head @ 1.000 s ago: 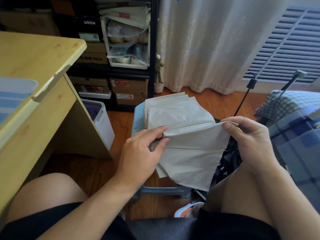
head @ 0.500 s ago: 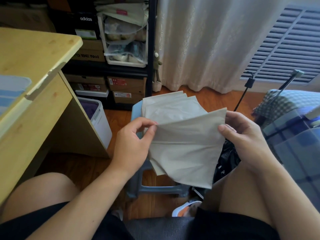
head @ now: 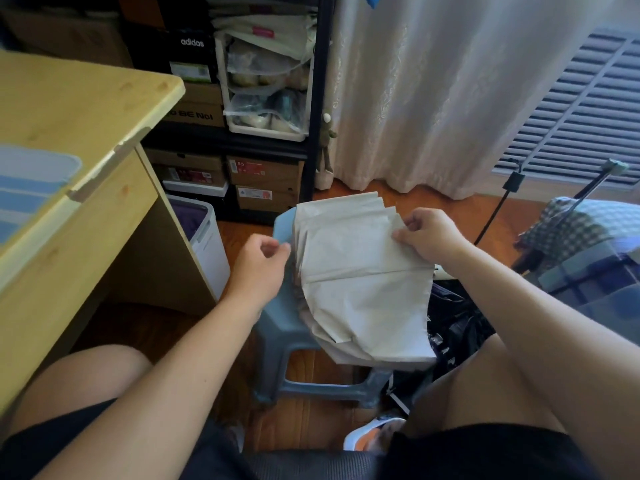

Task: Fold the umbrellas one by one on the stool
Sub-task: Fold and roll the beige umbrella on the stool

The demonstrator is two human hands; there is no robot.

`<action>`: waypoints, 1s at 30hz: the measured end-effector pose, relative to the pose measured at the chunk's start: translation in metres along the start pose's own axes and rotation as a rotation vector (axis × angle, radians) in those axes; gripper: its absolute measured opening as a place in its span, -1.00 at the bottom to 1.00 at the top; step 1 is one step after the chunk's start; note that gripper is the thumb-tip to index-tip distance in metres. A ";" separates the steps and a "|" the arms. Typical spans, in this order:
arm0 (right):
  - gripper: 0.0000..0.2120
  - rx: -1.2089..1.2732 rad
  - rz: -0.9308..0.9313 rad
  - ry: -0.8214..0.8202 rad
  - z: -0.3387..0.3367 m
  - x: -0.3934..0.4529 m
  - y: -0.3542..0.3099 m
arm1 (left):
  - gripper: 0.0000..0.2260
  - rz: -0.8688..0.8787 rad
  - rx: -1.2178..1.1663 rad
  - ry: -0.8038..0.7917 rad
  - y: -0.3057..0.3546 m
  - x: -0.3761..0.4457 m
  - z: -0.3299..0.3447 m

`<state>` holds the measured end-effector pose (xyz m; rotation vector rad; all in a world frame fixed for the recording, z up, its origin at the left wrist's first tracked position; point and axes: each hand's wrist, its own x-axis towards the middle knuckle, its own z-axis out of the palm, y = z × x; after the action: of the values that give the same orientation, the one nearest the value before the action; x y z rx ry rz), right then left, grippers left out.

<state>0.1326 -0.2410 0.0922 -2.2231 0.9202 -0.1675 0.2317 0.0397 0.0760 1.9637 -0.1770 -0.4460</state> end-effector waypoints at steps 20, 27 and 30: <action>-0.77 -0.178 0.083 0.010 -0.015 -0.081 0.019 | -0.68 0.099 0.265 -0.390 -0.006 -0.006 0.012; -0.53 0.306 0.243 0.098 -0.005 -0.070 0.031 | -0.72 0.052 0.130 -0.467 -0.007 0.002 0.004; -0.55 0.171 0.182 0.141 -0.011 -0.052 0.034 | -0.71 0.050 0.078 -0.504 -0.010 0.003 0.006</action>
<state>0.0713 -0.2297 0.0856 -1.9793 1.1353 -0.3088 0.2317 0.0378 0.0644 1.8839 -0.5686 -0.9071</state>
